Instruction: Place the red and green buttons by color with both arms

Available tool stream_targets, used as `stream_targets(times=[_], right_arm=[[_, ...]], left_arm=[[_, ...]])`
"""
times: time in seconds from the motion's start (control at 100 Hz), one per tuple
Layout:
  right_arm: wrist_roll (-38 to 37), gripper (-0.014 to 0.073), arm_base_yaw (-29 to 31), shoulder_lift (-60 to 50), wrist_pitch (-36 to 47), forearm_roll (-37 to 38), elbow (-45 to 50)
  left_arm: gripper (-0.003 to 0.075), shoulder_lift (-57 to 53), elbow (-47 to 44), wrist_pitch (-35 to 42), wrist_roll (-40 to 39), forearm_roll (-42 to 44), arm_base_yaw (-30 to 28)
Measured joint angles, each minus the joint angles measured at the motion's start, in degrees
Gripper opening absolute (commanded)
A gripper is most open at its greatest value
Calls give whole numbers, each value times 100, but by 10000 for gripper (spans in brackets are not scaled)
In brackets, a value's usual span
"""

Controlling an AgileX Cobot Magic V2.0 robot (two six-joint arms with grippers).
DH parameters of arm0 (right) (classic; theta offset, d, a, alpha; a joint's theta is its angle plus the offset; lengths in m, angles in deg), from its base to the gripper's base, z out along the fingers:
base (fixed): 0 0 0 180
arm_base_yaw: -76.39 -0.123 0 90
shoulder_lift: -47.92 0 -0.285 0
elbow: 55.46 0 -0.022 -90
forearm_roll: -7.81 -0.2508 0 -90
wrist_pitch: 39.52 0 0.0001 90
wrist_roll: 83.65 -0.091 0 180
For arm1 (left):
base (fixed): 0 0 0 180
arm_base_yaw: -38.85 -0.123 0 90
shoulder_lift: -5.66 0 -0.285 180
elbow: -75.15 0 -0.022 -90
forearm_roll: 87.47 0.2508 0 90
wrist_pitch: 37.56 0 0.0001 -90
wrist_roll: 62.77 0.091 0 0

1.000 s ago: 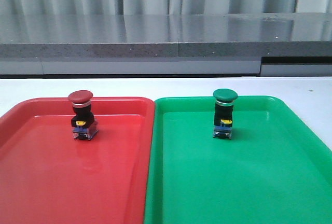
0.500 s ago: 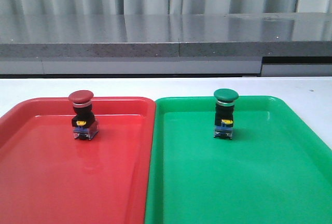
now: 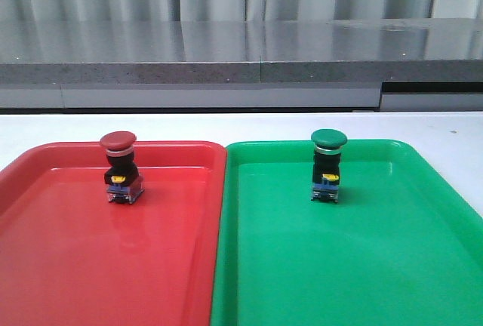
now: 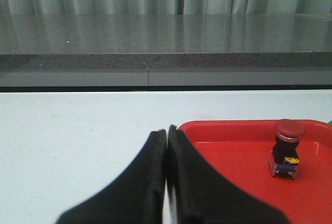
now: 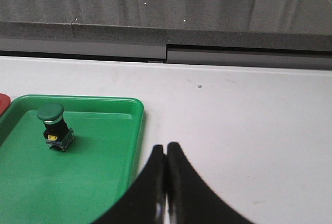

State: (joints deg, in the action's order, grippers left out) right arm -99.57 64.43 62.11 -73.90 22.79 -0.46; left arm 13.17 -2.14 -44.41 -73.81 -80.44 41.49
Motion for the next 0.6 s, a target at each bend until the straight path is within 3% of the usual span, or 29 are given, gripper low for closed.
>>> stream_targets(times=[0.33, 0.6], right_arm=[[0, -68, 12, -15, 28, 9, 29], [52, -68, 289, -647, 1194, -120, 850]], left_arm=[[-19, 0, 0, 0, 0, 0, 0], [-19, 0, 0, 0, 0, 0, 0]])
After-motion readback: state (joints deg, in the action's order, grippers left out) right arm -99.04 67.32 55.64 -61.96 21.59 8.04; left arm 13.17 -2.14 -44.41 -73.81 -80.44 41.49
